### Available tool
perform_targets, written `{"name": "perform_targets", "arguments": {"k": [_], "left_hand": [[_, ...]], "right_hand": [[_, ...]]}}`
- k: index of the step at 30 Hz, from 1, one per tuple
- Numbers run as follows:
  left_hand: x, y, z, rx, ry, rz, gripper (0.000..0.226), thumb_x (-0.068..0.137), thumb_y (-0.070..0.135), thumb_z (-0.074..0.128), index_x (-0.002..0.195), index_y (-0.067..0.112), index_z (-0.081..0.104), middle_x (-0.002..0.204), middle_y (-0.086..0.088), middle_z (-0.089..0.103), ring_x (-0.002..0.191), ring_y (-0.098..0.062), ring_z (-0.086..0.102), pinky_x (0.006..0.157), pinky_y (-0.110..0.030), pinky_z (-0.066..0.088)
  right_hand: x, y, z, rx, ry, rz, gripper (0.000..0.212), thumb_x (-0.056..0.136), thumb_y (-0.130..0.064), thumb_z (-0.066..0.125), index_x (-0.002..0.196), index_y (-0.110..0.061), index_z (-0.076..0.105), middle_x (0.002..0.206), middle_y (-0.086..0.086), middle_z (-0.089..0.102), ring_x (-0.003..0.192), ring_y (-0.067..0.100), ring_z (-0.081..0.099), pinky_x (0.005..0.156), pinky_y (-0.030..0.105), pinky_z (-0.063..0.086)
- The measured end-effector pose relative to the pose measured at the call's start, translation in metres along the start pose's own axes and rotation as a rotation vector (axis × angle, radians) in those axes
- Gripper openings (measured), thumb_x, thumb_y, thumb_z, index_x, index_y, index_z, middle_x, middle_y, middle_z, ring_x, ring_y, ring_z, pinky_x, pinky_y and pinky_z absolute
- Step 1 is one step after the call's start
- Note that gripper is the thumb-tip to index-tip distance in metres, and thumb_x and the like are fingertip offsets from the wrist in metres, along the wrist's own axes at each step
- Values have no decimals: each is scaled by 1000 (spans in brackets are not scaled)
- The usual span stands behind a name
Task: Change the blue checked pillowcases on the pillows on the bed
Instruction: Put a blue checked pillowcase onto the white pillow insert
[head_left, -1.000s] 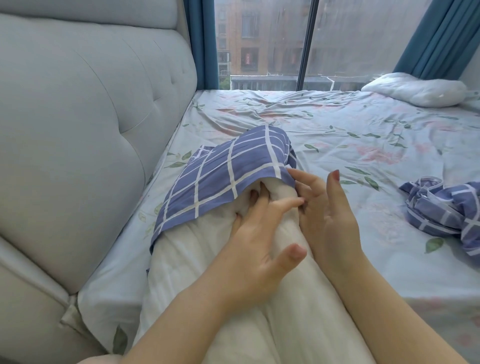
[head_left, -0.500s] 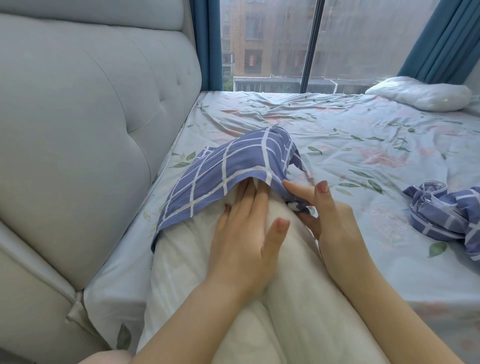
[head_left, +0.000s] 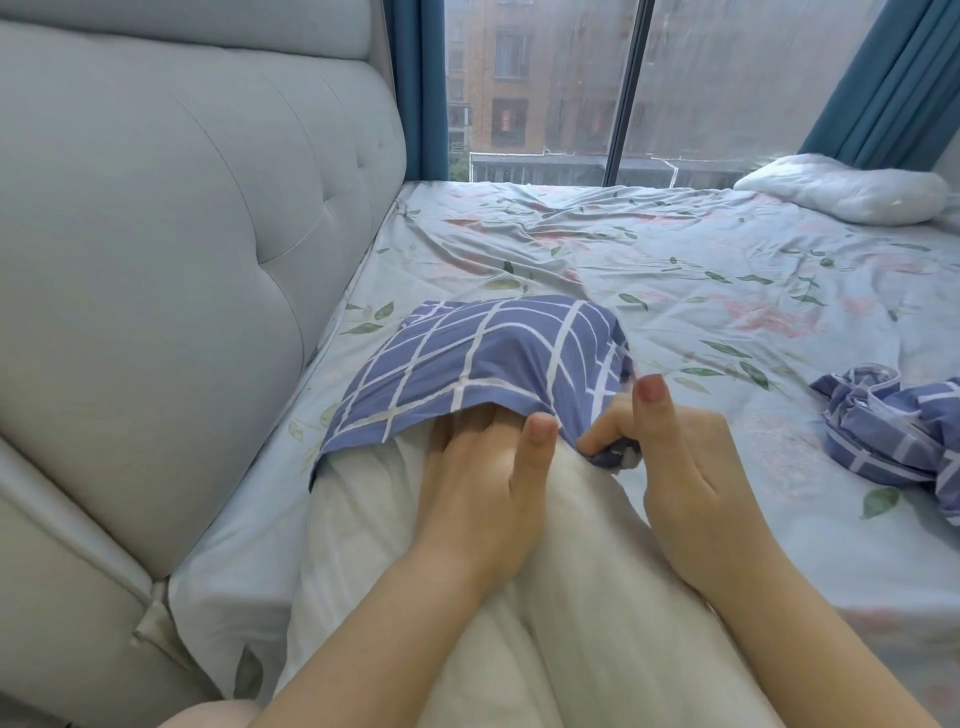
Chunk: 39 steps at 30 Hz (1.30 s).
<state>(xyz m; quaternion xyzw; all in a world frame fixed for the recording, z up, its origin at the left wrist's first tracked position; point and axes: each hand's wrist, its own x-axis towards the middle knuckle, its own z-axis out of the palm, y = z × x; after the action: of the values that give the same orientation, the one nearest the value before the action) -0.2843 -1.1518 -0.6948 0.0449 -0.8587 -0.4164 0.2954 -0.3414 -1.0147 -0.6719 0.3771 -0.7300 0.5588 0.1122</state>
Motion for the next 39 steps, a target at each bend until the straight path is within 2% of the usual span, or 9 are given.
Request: {"name": "perform_targets", "arguments": {"k": [5,10,13,17,20,25,29,32,39], "left_hand": [[1,2,-2,-92,-70,-132,89,59,97,-12,67,38,54,86,19,64,103,-1,51,99,-18,32],[0,-4,10,-152,-517,-43,86,74,91,4,123,47,58,142,22,49,140,-3,35,118,-21,20],[2,-6,2,-120,-742,47,105,74,93,8,118,19,68,119,-1,69,118,-16,58,105,-38,42],[15,-7,-35,-458,-217,-216,81,83,82,30,92,14,74,75,-7,74,66,-21,70,70,-28,53],[28,-44,-61,-85,194,-367,51,96,60,37,89,20,67,74,0,70,77,-22,67,74,-36,50],[37,-107,-69,-32,-14,-895,96,71,92,29,140,28,48,143,-1,50,126,-29,50,106,-42,40],[37,-108,-55,-205,-14,-938,135,42,108,14,151,30,33,151,0,44,133,-28,47,112,-47,37],[39,-90,-53,-228,81,-908,119,63,98,8,150,22,37,151,-3,44,136,-26,44,116,-44,31],[30,-59,-65,-553,-123,-785,75,93,73,13,111,29,72,106,-3,76,98,-18,72,81,-30,56]], "right_hand": [[0,-11,-1,200,-208,122,81,87,-79,18,47,-17,50,52,11,47,51,16,42,54,25,32],[1,19,-13,-374,-232,476,87,74,-87,5,44,-15,42,45,0,48,54,25,50,58,34,36],[5,31,-28,-589,11,483,87,78,-77,-3,48,-18,53,57,9,57,70,35,56,67,41,41],[7,34,-30,-535,253,164,63,97,-47,25,66,-4,58,65,7,60,69,28,54,65,36,38],[4,33,-14,-379,188,154,36,95,-35,42,77,-12,62,78,-1,61,77,12,55,68,20,39],[-3,31,23,-486,-54,-24,29,94,-40,48,103,-28,73,115,-9,64,108,18,53,94,37,42],[-9,2,48,-391,-323,-194,43,101,-43,35,102,-21,72,95,-9,67,90,15,60,82,40,46],[-24,-22,70,-361,-498,-167,54,102,-52,21,108,-24,67,91,-9,62,85,14,56,70,37,50],[-30,-42,88,-524,-553,242,78,75,-77,-12,146,-55,11,143,-1,23,129,23,20,112,43,25]]}}
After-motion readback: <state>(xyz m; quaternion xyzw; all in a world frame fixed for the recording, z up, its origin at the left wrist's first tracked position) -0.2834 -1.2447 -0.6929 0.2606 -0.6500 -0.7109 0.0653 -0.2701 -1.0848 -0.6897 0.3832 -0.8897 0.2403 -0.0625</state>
